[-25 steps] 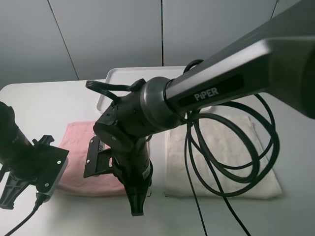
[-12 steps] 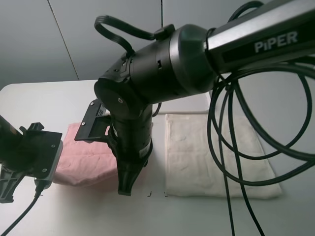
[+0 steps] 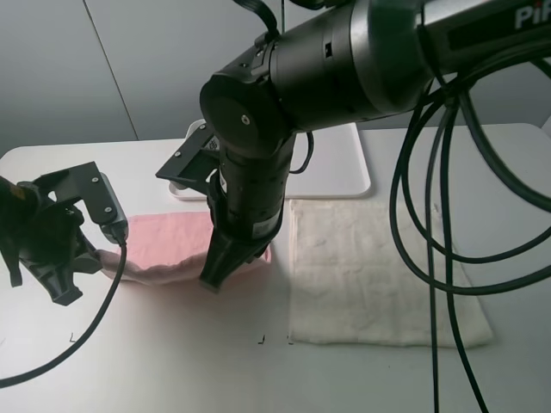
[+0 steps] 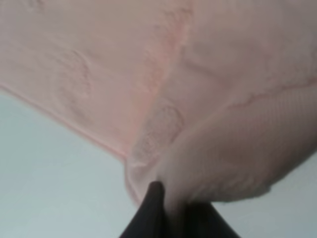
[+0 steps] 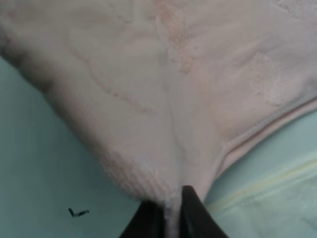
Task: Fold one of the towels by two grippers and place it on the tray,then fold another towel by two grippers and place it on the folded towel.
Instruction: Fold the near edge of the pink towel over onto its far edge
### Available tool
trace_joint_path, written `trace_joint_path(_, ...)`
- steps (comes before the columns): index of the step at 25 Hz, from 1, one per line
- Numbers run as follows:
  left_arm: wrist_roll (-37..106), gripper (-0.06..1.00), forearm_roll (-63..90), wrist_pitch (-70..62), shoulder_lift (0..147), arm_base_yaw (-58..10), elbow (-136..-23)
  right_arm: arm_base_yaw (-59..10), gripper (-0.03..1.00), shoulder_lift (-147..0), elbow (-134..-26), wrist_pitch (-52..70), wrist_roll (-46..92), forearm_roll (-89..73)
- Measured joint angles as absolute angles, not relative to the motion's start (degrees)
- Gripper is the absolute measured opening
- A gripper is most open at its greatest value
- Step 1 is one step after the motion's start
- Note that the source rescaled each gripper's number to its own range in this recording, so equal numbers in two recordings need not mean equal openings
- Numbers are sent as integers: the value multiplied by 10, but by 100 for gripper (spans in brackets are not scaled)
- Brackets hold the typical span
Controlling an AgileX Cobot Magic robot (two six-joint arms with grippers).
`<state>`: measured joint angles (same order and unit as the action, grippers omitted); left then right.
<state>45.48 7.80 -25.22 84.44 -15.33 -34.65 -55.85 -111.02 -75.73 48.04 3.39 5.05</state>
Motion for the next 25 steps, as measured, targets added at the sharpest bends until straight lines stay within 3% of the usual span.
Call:
trace_joint_path(15,327,1,80,-116,887,-153,-346,-496,0,-1137,-757,368,-52,73)
trace_joint_path(18,295,7,80,-86,908,-153,-346,-496,0,-1153,-757,341,-53,74)
trace_joint_path(21,265,29,81,-50,914,-153,-346,-495,8,-1163,-757,317,-54,90)
trace_joint_path(23,253,55,81,-35,914,-153,-348,-493,27,-1165,-757,299,-54,99)
trace_joint_path(25,246,83,82,-27,914,-153,-349,-492,62,-1167,-757,288,-68,100)
